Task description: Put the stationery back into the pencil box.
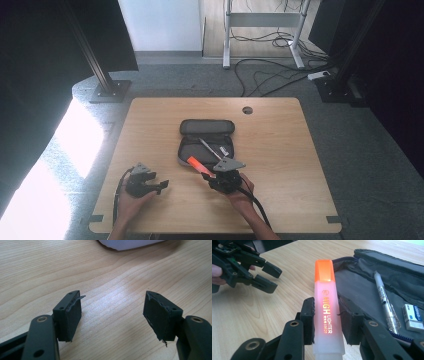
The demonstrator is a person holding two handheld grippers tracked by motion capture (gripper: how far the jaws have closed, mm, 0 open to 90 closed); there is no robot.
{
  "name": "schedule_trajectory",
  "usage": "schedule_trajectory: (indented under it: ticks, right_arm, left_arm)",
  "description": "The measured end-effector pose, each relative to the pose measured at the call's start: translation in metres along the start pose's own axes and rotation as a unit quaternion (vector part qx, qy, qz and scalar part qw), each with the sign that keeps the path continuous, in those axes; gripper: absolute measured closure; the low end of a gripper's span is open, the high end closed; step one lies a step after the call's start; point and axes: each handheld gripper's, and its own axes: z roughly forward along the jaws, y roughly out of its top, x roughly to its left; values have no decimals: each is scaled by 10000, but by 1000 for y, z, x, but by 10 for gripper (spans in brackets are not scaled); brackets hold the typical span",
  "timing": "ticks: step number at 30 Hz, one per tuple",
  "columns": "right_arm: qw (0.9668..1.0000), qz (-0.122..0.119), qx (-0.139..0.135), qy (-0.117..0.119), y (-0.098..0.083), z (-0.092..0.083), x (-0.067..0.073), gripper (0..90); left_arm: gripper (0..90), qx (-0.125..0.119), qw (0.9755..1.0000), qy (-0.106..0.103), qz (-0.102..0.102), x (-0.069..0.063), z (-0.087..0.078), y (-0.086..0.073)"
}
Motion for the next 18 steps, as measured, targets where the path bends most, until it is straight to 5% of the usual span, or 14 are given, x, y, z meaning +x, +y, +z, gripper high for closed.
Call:
schedule_trajectory:
  ticks: [18]
  right_arm:
    - [9999, 108, 16, -66, 12, 18, -12, 659]
  left_arm:
    - [312, 10, 10000, -10, -22, 2, 0, 0]
